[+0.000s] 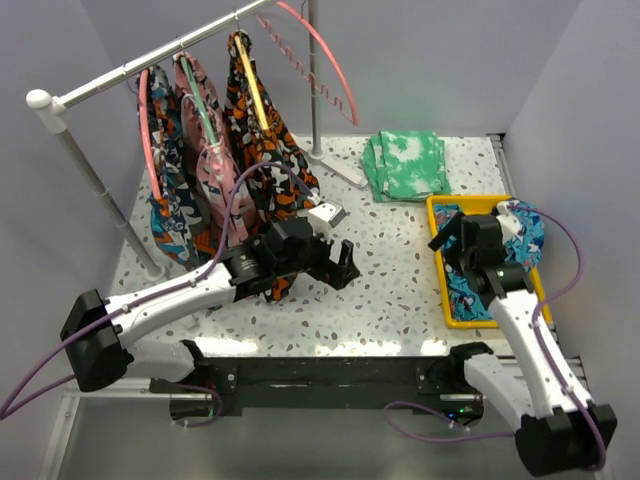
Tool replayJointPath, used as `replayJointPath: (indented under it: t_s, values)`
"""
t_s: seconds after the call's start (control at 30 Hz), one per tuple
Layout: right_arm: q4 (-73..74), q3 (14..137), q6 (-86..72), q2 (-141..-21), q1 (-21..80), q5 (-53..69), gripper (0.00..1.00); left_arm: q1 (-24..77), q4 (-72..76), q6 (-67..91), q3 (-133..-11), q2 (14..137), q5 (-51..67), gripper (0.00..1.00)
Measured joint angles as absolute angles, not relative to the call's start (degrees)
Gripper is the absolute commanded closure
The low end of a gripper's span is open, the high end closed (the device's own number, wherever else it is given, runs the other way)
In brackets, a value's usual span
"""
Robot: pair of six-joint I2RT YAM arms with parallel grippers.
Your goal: Place the shorts on the hanger
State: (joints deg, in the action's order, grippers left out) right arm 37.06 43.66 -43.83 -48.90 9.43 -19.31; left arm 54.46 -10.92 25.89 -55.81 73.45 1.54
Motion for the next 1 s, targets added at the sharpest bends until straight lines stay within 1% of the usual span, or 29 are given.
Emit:
replayJointPath:
  t_s: [0.17, 0.27, 0.33, 0.37, 0.43, 0.5, 0.53, 0.57, 0.6, 0.63, 0.73, 0.83, 0.93, 1.0]
  values:
    - [34.1, 47.2, -43.5, -63.4, 1.8, -20.9, 0.01, 54.5, -13.0, 25.9, -55.8, 73.4, 2.4, 0.0]
    - [31.8, 47.2, -43.8, -68.5, 0.0, -22.1, 0.02, 54.5, -14.1, 25.9, -55.8, 73.0, 2.3, 0.0]
    - [29.0, 47.2, -44.2, -72.1, 0.0, -22.6, 0.06, 54.5, -14.8, 25.9, -55.8, 72.3, 2.3, 0.0]
    - [27.1, 47.2, -44.4, -74.3, 0.0, -22.7, 0.12, 54.5, -14.9, 25.9, -55.8, 71.9, 2.3, 0.0]
    - [23.3, 46.7, -44.5, -77.6, -0.4, -22.3, 0.18, 54.5, -14.8, 25.9, -55.8, 71.2, 2.3, 0.0]
    - [18.9, 44.5, -44.6, -78.9, -0.8, -21.8, 0.37, 54.5, -14.7, 25.9, -55.8, 70.6, 2.1, 0.0]
    - [16.7, 42.6, -44.6, -78.4, -1.0, -21.8, 0.5, 54.5, -14.7, 25.9, -55.8, 70.3, 2.1, 0.0]
    - [15.5, 40.9, -44.6, -77.5, -1.2, -21.8, 0.78, 54.5, -14.7, 25.9, -55.8, 70.1, 2.0, 0.0]
    - [15.2, 40.0, -44.4, -76.9, -1.2, -21.9, 0.93, 54.6, -14.7, 25.9, -55.7, 69.9, 1.8, 0.0]
    - [15.1, 39.4, -44.4, -76.2, -1.3, -22.2, 1.0, 54.6, -14.6, 25.9, -55.5, 69.6, 1.6, 0.0]
    - [15.7, 39.7, -43.7, -74.2, -1.5, -23.1, 1.0, 54.6, -14.7, 26.0, -55.0, 68.8, 1.0, 0.0]
    - [19.6, 42.1, -42.2, -70.5, -1.5, -23.1, 1.0, 54.6, -14.7, 26.1, -55.0, 68.4, 0.4, 0.0]
    - [24.8, 47.6, -39.5, -64.1, -1.5, -22.9, 1.0, 54.6, -14.8, 26.5, -55.0, 67.8, -1.0, 0.0]
    - [28.4, 54.3, -37.4, -59.7, -1.5, -22.5, 1.0, 54.6, -14.8, 26.7, -55.0, 67.0, -2.2, 0.0]
